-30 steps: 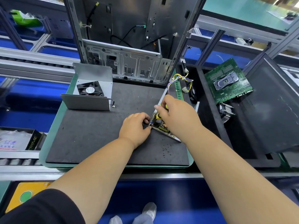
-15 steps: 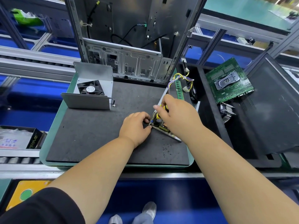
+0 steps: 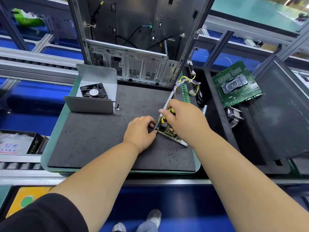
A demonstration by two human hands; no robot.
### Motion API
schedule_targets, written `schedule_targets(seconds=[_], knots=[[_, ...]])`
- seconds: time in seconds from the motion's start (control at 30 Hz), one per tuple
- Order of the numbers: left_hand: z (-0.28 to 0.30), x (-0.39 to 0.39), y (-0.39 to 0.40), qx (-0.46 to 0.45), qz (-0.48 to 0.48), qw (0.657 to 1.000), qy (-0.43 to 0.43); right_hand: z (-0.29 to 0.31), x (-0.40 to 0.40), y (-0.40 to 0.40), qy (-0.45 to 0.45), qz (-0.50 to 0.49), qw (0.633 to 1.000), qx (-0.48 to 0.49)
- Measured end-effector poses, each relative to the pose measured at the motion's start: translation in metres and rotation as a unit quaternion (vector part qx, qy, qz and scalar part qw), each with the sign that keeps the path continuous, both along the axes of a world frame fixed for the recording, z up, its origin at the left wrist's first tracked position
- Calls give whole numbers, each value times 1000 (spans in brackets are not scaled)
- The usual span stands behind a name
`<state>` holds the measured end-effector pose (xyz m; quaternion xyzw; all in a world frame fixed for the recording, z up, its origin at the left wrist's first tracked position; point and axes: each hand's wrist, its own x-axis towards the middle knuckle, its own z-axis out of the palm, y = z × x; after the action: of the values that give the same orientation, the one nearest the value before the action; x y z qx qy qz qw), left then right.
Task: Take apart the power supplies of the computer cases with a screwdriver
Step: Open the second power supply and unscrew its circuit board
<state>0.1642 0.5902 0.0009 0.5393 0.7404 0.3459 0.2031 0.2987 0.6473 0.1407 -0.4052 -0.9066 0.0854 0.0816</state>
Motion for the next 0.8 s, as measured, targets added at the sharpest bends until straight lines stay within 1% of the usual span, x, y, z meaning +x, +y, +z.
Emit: schedule_targets(seconds=[0.23, 0.3, 0.4, 0.43, 0.47, 0.57, 0.67, 0.8], knots=[[1, 1, 1, -5, 2, 1000, -7, 1, 0, -3, 42, 14, 997, -55], [2, 1, 1, -6, 3, 1000, -6, 0, 2, -3, 33, 15, 998, -45], [1, 0, 0, -2, 1, 1000, -5, -1, 2, -3, -5, 13, 1000, 21], [1, 0, 0, -2, 0, 1000, -5, -1, 2, -3, -15, 10, 999, 28], [0, 0, 0, -1, 0, 1000, -5, -1, 2, -2, -15, 7, 1000, 23], [0, 0, 0, 0, 1, 1000, -5, -1, 2, -2, 25, 3, 999, -21], [1, 0, 1, 1, 2, 1000, -3, 0, 3, -4, 47, 19, 998, -36], [0, 0, 0, 0, 5, 1000, -4, -3, 5, -6, 33, 16, 999, -32]])
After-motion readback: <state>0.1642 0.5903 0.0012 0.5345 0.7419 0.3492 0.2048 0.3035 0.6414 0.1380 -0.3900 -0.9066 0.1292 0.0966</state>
